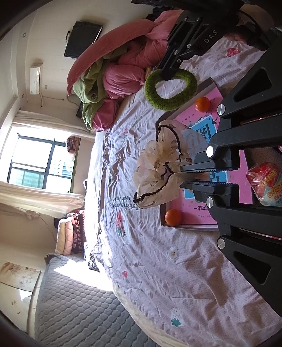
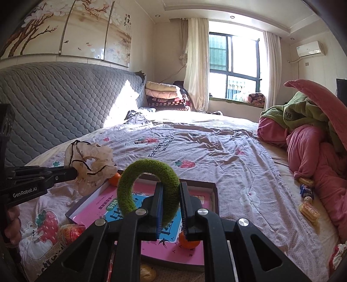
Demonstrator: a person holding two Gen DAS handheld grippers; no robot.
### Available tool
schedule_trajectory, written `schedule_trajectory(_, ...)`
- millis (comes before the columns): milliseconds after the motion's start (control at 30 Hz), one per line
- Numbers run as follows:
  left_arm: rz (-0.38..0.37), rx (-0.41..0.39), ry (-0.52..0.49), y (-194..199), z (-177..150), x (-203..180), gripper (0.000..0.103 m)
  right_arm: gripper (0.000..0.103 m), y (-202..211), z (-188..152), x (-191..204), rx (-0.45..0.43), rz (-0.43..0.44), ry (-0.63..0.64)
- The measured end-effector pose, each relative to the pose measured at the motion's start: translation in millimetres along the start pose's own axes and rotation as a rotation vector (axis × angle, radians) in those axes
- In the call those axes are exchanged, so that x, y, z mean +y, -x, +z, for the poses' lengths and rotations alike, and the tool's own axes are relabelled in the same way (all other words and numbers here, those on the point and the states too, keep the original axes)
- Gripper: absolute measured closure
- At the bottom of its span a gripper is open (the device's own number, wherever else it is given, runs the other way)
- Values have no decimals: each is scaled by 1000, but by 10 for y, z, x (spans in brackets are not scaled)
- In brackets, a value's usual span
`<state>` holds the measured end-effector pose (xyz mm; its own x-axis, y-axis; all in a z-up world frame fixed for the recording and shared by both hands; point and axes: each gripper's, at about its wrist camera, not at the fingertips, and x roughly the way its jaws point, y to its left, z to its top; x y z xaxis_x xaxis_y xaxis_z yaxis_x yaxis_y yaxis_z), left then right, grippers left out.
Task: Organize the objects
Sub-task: 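Carry the white bag with the left gripper while the right gripper carries the green ring over the tray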
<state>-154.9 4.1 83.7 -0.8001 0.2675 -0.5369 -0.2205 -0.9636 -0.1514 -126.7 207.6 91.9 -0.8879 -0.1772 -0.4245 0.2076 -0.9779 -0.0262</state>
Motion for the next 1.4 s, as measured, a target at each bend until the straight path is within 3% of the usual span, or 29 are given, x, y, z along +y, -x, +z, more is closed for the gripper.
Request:
schedule_trajectory(767,32,21,22,-258,7,183,97,88,-333,228,71,-7,15,12)
schedule_trajectory(1400,67,93,29,-533,-166,264,97,88,-624,61,30,68,24,19)
